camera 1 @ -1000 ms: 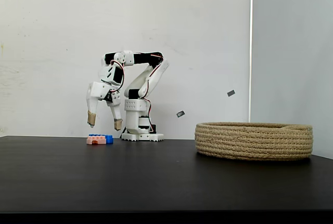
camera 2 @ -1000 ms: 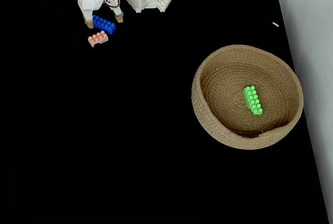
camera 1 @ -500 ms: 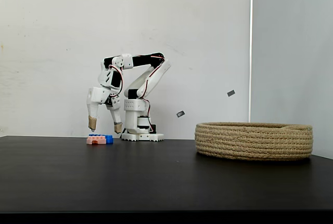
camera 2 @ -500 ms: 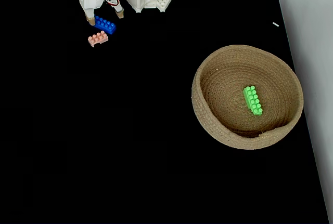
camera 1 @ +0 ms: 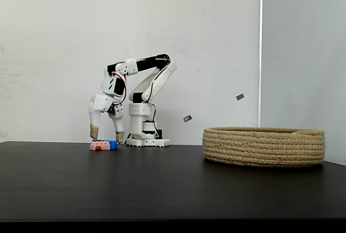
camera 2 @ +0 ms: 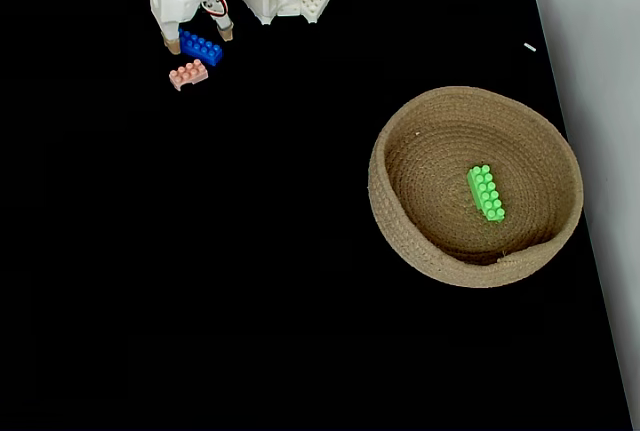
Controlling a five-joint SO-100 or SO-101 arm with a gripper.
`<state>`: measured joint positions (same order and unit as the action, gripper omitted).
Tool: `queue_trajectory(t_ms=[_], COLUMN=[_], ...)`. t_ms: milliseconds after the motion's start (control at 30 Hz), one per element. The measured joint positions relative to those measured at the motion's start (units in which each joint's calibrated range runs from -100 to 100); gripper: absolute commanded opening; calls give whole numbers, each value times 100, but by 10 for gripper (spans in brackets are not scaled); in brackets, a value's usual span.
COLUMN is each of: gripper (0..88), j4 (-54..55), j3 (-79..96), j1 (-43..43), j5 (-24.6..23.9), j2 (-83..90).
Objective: Place the lego blocks in the tray
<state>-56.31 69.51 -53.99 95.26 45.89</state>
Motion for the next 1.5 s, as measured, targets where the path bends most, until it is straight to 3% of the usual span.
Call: queue_trajectory(t_ms=[467,700,900,1167,1333,1500], gripper=[270,89,0,0,0,0], j4=[552,747,877,1137,544,-41], j3=[398,610,795,990,486,-451], j1=[0,16,155,285,692,1604], j5=[0,-29,-190,-366,-821,-1788], j2=[-127,-144,-136,-8,110,119])
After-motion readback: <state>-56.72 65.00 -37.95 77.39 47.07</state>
